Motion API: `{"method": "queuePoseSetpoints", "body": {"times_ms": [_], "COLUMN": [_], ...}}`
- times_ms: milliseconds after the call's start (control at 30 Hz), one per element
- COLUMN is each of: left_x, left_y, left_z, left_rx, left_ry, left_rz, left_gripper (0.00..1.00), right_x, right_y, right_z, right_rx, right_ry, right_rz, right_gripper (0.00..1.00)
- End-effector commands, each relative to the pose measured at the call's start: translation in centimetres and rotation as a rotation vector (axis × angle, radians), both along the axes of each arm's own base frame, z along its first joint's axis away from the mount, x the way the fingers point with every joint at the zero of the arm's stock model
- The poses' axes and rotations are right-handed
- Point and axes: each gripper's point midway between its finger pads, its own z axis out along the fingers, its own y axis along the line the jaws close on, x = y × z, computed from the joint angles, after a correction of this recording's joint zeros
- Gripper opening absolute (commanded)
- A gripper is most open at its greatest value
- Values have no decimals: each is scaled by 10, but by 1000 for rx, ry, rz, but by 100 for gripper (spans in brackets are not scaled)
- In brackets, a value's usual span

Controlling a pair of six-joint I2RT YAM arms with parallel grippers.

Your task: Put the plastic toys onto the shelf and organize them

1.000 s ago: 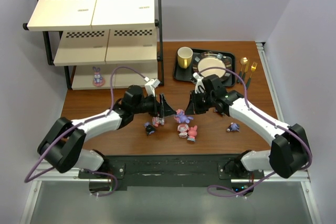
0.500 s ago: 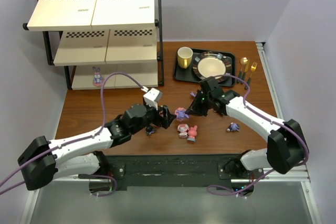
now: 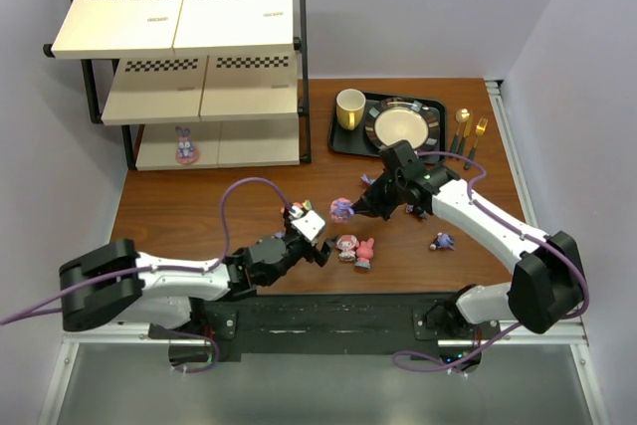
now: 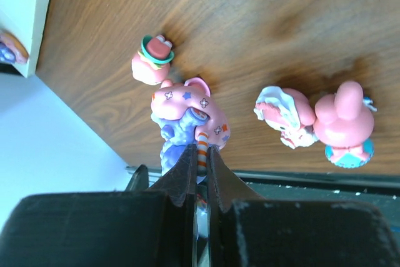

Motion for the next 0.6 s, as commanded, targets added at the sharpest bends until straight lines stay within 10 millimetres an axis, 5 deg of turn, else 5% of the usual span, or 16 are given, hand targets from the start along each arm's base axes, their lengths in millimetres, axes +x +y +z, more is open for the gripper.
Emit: {"method": "queuePoseSetpoints", "body": {"times_ms": [0, 300, 567], "left_x": [14, 25, 20], "left_y": [-5, -10, -10], "left_z": [34, 52, 65], "left_rx": [-85, -212, -314], "left_ry": [-186, -282, -301], "left_rz": [70, 215, 205], "left_gripper": [84, 70, 66], "right_x": [8, 3, 1], "right_y": [3, 9, 10], "right_z": [32, 27, 18], "right_rx": [57, 78, 75], "right_ry": [-32, -20, -10], "right_rz": [-87, -105, -104], "right_gripper": [0, 0, 0]}}
